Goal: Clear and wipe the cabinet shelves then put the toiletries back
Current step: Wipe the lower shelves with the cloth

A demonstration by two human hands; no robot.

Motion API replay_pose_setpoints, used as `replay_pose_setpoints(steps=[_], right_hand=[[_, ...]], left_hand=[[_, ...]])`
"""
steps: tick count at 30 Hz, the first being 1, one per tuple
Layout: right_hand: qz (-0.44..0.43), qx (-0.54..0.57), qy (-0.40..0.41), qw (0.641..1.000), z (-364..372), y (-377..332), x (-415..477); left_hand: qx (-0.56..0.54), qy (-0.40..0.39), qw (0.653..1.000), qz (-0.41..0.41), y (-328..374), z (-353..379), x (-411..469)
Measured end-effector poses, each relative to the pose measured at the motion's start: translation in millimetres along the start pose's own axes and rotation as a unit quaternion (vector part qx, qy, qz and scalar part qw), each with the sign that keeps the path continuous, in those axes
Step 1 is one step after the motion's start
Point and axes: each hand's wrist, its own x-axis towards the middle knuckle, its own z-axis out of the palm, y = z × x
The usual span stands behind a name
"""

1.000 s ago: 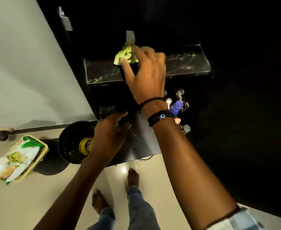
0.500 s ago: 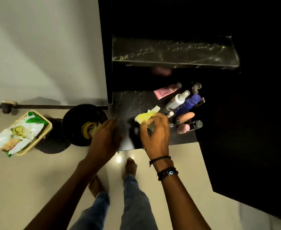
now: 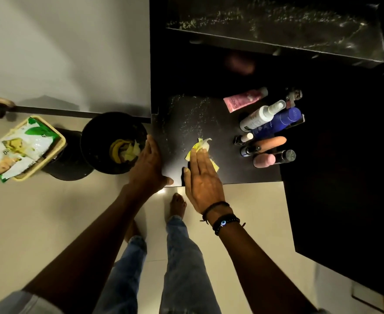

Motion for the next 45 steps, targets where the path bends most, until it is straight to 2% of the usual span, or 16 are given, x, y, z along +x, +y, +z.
replay_pose_setpoints(steps=[2, 4, 9, 12, 15, 17, 20, 24, 26, 28, 30, 32, 34, 37, 40, 45], right_hand=[[-0.011, 0.009, 0.001, 1.000, -7, 8, 29], [0.020, 0.034, -0.023, 0.999, -13, 18, 78], [0.034, 0.004, -0.080, 0.996, -12, 10, 181], [-0.062, 0.015, -0.041, 0.997, -9, -15, 151], [-0.217, -0.076, -0.083, 0.970, 3, -24, 80], [-0.196, -0.032, -0.122, 0.972, 8, -14, 47], [-0.125, 0.017, -0.092, 0.988, 3, 12, 45], [-0.027, 0.049, -0.048, 0.997, -14, 22, 126], [0.007, 0.055, -0.065, 0.996, -14, 14, 171], [-0.003, 0.033, -0.055, 0.998, -2, 1, 183], [-0.041, 0.012, -0.022, 0.999, 12, -15, 149], [-0.085, 0.015, -0.038, 0.996, 23, -31, 83], [-0.111, 0.028, -0.083, 0.990, 25, -32, 14], [-0.056, -0.002, -0.074, 0.996, 22, -3, -38], [0.006, -0.020, -0.054, 0.998, 18, 19, -7], [0.061, 0.044, 0.001, 0.997, 14, 1, 115]], left_hand=[[0.029, -0.007, 0.999, -0.010, 0, -2, 0], [0.042, -0.011, 0.999, -0.007, -1, -4, 1], [0.056, -0.002, 0.998, 0.011, -5, -3, 2], [0.050, 0.002, 0.999, 0.019, -8, -1, 2], [0.052, 0.011, 0.998, 0.036, -12, 0, 1], [0.041, 0.022, 0.998, 0.042, -13, 1, 1], [0.018, 0.013, 0.999, 0.038, -16, 0, 1], [-0.038, 0.029, 0.997, 0.068, -28, 4, 5], [-0.119, 0.021, 0.987, 0.102, -37, 3, 5], [-0.212, 0.030, 0.971, 0.105, -45, -1, 5], [-0.311, 0.068, 0.947, 0.042, -59, 2, 5], [-0.377, 0.092, 0.921, -0.017, -67, 4, 5], [-0.363, 0.089, 0.927, -0.025, -67, 6, 6], [-0.320, 0.086, 0.943, -0.016, -56, 7, 7], [-0.339, 0.091, 0.936, 0.006, -43, 8, 10], [-0.386, 0.098, 0.917, 0.018, -22, -2, 18]])
